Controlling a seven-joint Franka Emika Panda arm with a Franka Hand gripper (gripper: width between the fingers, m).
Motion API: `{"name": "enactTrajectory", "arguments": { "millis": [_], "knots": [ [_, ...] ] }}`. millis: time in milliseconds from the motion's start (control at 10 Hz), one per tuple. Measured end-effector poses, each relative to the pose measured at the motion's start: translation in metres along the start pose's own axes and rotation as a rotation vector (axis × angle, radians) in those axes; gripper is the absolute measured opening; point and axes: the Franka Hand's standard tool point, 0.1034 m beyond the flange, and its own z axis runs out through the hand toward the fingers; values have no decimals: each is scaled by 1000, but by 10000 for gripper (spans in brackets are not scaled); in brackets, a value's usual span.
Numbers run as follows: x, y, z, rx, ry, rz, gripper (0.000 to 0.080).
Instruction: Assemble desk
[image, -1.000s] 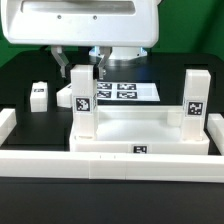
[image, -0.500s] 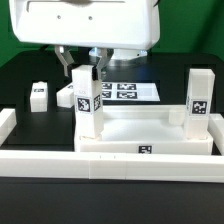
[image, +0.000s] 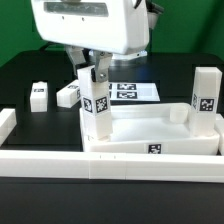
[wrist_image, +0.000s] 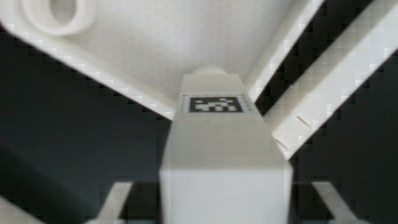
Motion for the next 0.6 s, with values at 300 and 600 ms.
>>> {"name": "enactTrajectory", "arguments": {
  "millis": [300, 600],
  "knots": [
    [-2, -4, 1, 20, -3, 212, 290],
    [-2, -4, 1, 18, -2, 128, 550]
  ]
}}
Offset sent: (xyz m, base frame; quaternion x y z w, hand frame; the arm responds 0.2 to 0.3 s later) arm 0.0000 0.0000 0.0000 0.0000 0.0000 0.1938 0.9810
